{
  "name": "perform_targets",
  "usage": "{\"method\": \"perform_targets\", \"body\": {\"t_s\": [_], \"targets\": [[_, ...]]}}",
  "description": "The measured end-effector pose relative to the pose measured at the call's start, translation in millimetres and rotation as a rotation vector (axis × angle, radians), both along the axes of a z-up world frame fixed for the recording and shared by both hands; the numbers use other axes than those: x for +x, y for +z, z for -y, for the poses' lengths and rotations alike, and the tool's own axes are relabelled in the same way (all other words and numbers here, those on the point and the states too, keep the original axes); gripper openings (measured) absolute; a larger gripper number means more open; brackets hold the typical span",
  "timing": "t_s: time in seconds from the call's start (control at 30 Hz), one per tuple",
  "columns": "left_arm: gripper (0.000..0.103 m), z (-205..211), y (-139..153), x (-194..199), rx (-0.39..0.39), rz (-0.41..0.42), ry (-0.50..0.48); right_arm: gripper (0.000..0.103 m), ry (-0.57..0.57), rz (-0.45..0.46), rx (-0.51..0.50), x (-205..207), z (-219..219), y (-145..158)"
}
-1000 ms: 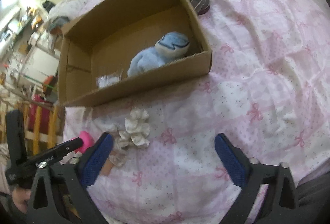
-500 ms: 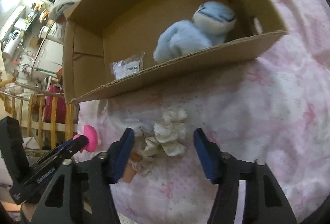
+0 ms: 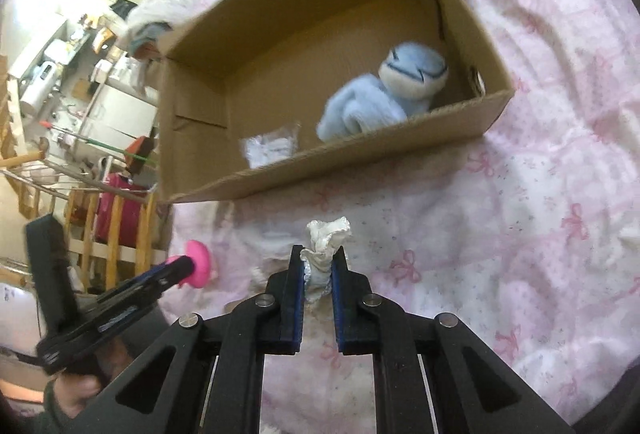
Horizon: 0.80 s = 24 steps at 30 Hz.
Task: Organize soft objects
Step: 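Carry the pink duck and white scrunchie into the box with both grippers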
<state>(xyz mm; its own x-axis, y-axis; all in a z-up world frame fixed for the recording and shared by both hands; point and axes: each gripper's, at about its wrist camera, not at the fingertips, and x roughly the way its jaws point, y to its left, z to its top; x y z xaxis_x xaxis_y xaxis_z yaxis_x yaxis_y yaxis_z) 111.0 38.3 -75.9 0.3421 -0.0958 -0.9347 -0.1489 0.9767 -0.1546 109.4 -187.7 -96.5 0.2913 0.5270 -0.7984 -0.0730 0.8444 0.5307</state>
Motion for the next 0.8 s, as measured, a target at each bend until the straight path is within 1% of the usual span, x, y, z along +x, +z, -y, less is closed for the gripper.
{"method": "perform_targets", "body": {"t_s": [0.1,0.2,0.37,0.43,0.57,0.67,0.8], "targets": [[0.025,-1,3,-2,0.011,0.013,0.005,0.013,0.009,0.023,0.013,-9,6,9],[0.025,1,10,-5,0.022,0.040,0.000,0.013,0.009,0.025,0.015,-14,9,7],[0.025,4,37,-8,0.037,0.117,-0.036,0.013,0.015,0.076,0.031,-14,9,21],[0.025,3,47,-7,0.026,0.137,-0.034,0.013,0.026,0.094,0.022,-13,8,27],[0.025,3,65,2,0.007,0.178,-0.038,0.013,0.045,0.142,0.006,-6,6,37],[0.025,9,79,13,0.034,0.223,-0.068,0.013,0.043,0.169,-0.001,5,5,42],[0.025,18,89,33,0.079,0.262,-0.120,0.013,0.035,0.214,-0.014,21,6,52]]}}
